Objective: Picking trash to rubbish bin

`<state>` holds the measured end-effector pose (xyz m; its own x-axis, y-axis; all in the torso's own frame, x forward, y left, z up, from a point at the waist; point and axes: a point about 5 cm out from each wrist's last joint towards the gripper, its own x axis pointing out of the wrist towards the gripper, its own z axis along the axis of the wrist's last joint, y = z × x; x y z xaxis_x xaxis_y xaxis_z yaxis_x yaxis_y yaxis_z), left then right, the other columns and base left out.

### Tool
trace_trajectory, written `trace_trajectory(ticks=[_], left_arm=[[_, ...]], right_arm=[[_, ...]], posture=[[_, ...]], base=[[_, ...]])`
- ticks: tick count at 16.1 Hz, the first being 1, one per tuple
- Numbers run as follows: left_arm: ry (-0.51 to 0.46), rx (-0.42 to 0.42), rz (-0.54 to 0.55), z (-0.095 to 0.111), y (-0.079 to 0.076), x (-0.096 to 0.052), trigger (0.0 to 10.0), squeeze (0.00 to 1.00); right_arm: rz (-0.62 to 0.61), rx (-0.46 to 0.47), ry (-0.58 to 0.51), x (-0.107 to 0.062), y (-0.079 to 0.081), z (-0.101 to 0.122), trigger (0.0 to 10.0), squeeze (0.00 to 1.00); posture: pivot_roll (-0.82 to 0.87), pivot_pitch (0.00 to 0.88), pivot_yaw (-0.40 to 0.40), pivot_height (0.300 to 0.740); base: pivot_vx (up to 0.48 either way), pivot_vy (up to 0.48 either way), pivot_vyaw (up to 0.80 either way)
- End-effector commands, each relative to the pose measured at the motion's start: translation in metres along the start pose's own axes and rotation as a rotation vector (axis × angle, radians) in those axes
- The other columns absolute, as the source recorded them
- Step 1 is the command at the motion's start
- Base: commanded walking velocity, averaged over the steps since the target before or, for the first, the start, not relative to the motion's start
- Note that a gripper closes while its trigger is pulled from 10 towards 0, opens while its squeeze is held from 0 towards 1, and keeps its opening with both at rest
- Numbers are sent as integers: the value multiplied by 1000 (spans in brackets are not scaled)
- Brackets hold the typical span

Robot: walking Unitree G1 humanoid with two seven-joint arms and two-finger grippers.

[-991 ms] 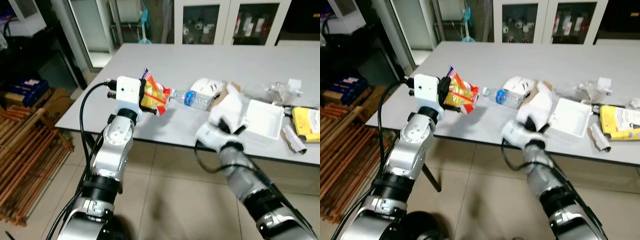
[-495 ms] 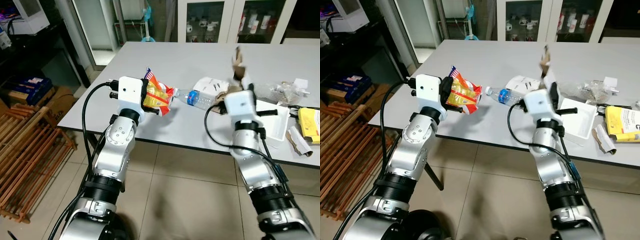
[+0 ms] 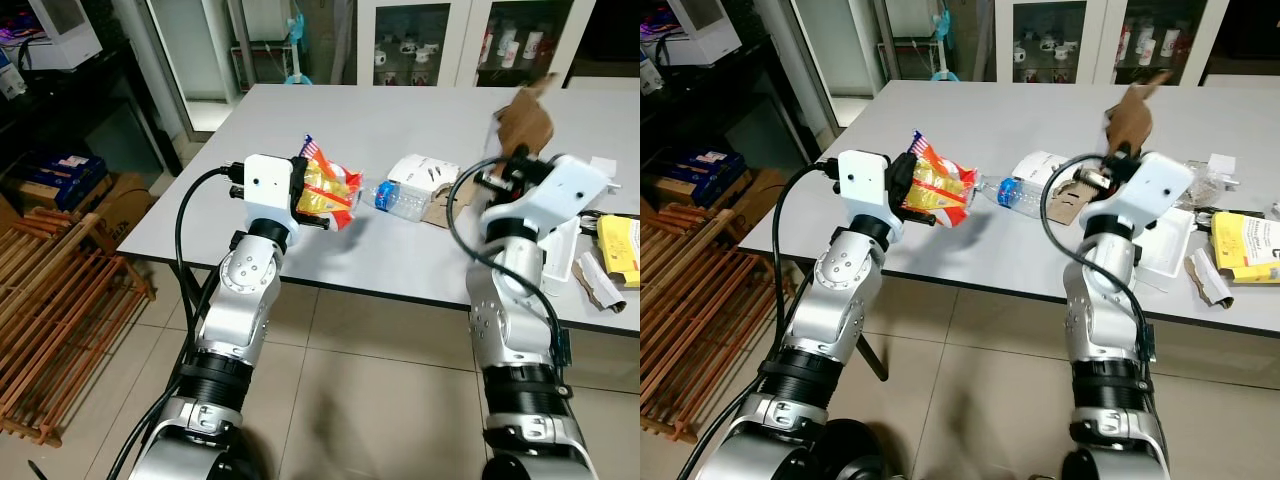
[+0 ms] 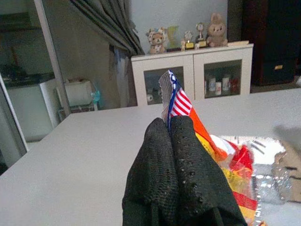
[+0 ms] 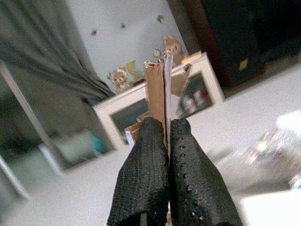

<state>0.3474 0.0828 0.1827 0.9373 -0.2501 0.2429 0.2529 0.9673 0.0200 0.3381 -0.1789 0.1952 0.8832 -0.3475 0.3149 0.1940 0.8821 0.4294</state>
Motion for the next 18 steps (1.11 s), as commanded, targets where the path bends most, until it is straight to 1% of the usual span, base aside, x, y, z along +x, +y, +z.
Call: trace_trajectory(ticks=[1,2,3,4,5,6,7,8,9,10,11,13,14,18], left_arm=[[-24,-11,3,3,2,-1,10000,0],[-23,-9,5,2,3,-2,10000,0],[-18,2,10,-1,5,-3,10000,0],[-6,1,25,-6,9,-4,10000,0],[3,2,32,-9,11,-5,10000,0],[20,1,46,-16,17,-8,10000,0],[35,-14,73,-21,24,-10,10000,0],[45,-26,97,-25,29,-12,10000,0],[66,-35,127,-31,35,-15,10000,0],[88,-50,156,-37,39,-18,10000,0],[99,-43,166,-41,43,-21,10000,0],[98,-28,168,-42,46,-24,10000,0],[92,-21,169,-41,48,-24,10000,0],[82,-12,164,-40,47,-23,10000,0]], right_arm=[[-4,107,-2,3,2,3,10000,0],[-14,158,15,3,3,0,10000,0],[-12,266,54,1,8,-5,10000,0],[30,348,89,-2,16,-12,10000,0],[55,381,107,-4,20,-16,10000,0],[127,403,154,-10,28,-24,10000,0],[199,348,205,-14,36,-32,10000,0],[237,237,229,-17,38,-39,10000,0],[250,122,237,-21,37,-46,10000,0],[250,81,255,-24,35,-52,10000,0],[272,4,244,-25,35,-52,10000,0],[274,-30,238,-23,31,-51,10000,0],[300,-207,184,-23,28,-48,10000,0],[273,-346,112,-17,19,-40,10000,0]], posture=[[-17,0,107,740],[-11,0,103,740],[-9,0,103,740],[0,0,111,740],[0,0,113,740],[2,0,116,740],[0,0,119,740],[2,0,120,740],[7,0,115,740],[11,0,111,740],[17,0,110,740],[24,0,111,740],[24,0,112,740],[29,0,106,740]], base=[[0,0,0],[0,0,0],[0,0,0],[0,0,0],[0,0,0],[0,0,0],[0,0,0],[0,0,0],[0,0,0],[0,0,0],[0,0,0],[0,0,0],[0,0,0],[0,0,0]])
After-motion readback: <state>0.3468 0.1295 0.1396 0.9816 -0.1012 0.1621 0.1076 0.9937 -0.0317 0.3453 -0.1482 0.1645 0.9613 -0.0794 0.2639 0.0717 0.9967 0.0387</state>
